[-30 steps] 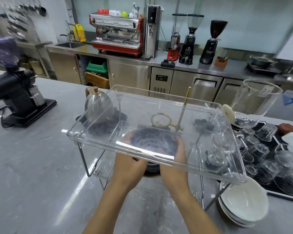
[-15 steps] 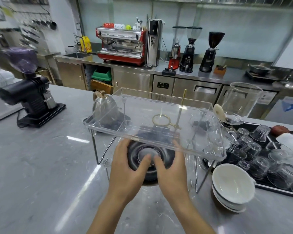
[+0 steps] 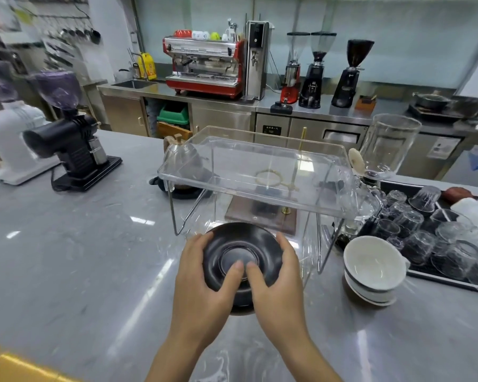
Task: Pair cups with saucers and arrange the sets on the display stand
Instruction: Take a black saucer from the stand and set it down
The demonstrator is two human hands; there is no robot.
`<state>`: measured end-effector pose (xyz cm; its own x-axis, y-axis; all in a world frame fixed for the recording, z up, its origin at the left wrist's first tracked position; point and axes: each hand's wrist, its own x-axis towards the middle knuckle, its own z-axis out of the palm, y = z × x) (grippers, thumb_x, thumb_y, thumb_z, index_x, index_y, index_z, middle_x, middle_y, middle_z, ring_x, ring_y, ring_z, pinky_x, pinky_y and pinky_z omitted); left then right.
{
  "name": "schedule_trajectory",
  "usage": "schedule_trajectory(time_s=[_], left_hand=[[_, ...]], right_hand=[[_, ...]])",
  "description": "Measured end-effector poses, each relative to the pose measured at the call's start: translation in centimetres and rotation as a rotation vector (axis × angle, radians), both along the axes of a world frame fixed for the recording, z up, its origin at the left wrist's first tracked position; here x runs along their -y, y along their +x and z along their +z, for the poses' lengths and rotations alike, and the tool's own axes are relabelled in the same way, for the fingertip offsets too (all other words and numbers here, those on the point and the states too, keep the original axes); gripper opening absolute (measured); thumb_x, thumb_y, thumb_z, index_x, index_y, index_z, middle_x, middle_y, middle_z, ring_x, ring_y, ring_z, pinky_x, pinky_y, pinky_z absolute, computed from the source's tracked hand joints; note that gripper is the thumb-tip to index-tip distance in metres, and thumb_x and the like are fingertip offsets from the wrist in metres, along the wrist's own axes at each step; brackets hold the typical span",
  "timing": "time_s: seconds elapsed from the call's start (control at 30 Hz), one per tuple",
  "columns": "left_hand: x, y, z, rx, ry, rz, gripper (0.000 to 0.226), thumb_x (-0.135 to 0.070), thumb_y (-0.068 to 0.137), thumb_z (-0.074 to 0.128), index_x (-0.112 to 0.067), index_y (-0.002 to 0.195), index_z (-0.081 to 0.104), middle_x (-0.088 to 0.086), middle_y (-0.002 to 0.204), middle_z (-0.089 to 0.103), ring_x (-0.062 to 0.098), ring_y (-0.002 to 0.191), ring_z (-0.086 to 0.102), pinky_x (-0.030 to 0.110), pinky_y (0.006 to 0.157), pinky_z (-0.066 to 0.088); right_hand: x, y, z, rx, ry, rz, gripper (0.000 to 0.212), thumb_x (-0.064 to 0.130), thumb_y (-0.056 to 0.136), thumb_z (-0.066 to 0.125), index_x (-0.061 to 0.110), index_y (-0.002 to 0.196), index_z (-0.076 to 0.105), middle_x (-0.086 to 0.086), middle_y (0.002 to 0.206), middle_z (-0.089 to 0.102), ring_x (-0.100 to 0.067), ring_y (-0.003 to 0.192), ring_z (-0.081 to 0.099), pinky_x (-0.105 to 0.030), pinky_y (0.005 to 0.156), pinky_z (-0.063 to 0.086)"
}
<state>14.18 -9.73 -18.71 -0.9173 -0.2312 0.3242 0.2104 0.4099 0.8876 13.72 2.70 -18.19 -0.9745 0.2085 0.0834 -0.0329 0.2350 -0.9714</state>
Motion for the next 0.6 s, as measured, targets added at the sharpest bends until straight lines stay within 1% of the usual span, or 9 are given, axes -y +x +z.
schedule_trajectory(time_s=[0.1, 0.13, 0.23, 0.27, 0.33, 0.4, 0.5, 0.53, 0.6], left_hand=[[0.0, 1.5, -0.7, 0.034, 0.014, 0.029, 0.066, -0.06, 0.072, 0.062, -0.035, 0.132, 0.05, -0.012, 0.133, 0.056, 0.01, 0.124, 0.055, 0.042, 0.105, 0.048], [-0.1, 2.1, -0.8, 0.04, 0.022, 0.026, 0.064, -0.06, 0.072, 0.062, -0.037, 0.131, 0.05, -0.011, 0.134, 0.056, 0.013, 0.125, 0.055, 0.044, 0.105, 0.048], [-0.3, 3.9, -1.1, 0.037, 0.026, 0.005, 0.055, -0.055, 0.074, 0.063, -0.041, 0.126, 0.051, -0.014, 0.13, 0.058, 0.011, 0.121, 0.057, 0.04, 0.101, 0.05], [-0.5, 4.4, -1.2, 0.04, 0.027, 0.002, 0.054, -0.054, 0.073, 0.063, -0.042, 0.124, 0.052, -0.015, 0.131, 0.058, 0.009, 0.121, 0.057, 0.039, 0.101, 0.05], [-0.9, 5.1, -1.7, 0.06, 0.025, 0.008, 0.055, -0.057, 0.072, 0.061, -0.042, 0.124, 0.052, -0.015, 0.137, 0.054, 0.01, 0.126, 0.054, 0.038, 0.104, 0.048], [-1.4, 5.8, -2.2, 0.068, 0.024, -0.004, 0.054, -0.059, 0.071, 0.06, -0.045, 0.122, 0.052, -0.019, 0.139, 0.051, 0.002, 0.126, 0.052, 0.026, 0.104, 0.045], [-2.7, 6.4, -2.9, 0.083, 0.029, -0.049, 0.048, -0.059, 0.069, 0.059, -0.049, 0.115, 0.052, -0.028, 0.138, 0.046, -0.016, 0.126, 0.043, 0.001, 0.097, 0.034], [-2.9, 6.6, -3.0, 0.089, 0.04, -0.057, 0.048, -0.058, 0.068, 0.06, -0.048, 0.114, 0.052, -0.029, 0.138, 0.045, -0.019, 0.126, 0.041, -0.003, 0.096, 0.031], [-3.7, 6.8, -3.4, 0.106, 0.048, -0.084, 0.048, -0.057, 0.066, 0.06, -0.047, 0.113, 0.053, -0.03, 0.138, 0.044, -0.021, 0.125, 0.039, -0.003, 0.097, 0.031]], right_hand=[[0.1, 1.8, -0.2, 0.012, -0.006, 0.003, 0.061, 0.02, 0.09, 0.066, 0.036, 0.139, 0.035, 0.023, 0.129, 0.047, 0.025, 0.11, 0.041, 0.008, 0.082, 0.034], [0.1, 2.5, -0.3, 0.013, -0.005, 0.005, 0.062, 0.02, 0.09, 0.066, 0.039, 0.139, 0.033, 0.025, 0.131, 0.045, 0.024, 0.113, 0.041, 0.004, 0.087, 0.037], [-0.1, 4.5, -0.6, 0.02, 0.004, 0.0, 0.066, 0.021, 0.088, 0.068, 0.043, 0.139, 0.032, 0.026, 0.136, 0.042, 0.007, 0.125, 0.046, -0.021, 0.106, 0.041], [-0.2, 5.2, -0.7, 0.02, 0.01, -0.003, 0.067, 0.02, 0.088, 0.068, 0.044, 0.139, 0.031, 0.027, 0.138, 0.041, 0.007, 0.126, 0.044, -0.02, 0.106, 0.04], [-0.7, 6.3, -0.9, 0.013, 0.021, -0.005, 0.068, 0.019, 0.088, 0.068, 0.049, 0.134, 0.029, 0.033, 0.137, 0.037, 0.021, 0.123, 0.037, -0.004, 0.098, 0.036], [-1.2, 7.2, -1.2, 0.031, 0.023, -0.027, 0.069, 0.018, 0.087, 0.069, 0.052, 0.131, 0.028, 0.037, 0.136, 0.034, 0.031, 0.117, 0.032, 0.006, 0.089, 0.031], [-2.4, 8.4, -2.1, 0.058, 0.026, -0.08, 0.07, 0.014, 0.086, 0.07, 0.051, 0.131, 0.031, 0.031, 0.138, 0.037, 0.029, 0.119, 0.032, 0.005, 0.09, 0.03], [-2.6, 8.7, -2.3, 0.067, 0.029, -0.09, 0.07, 0.013, 0.085, 0.07, 0.049, 0.132, 0.033, 0.029, 0.139, 0.038, 0.028, 0.12, 0.031, 0.004, 0.091, 0.03], [-3.3, 9.3, -2.8, 0.099, 0.028, -0.12, 0.07, 0.012, 0.085, 0.071, 0.044, 0.137, 0.036, 0.025, 0.141, 0.039, 0.027, 0.121, 0.031, 0.001, 0.092, 0.031]])
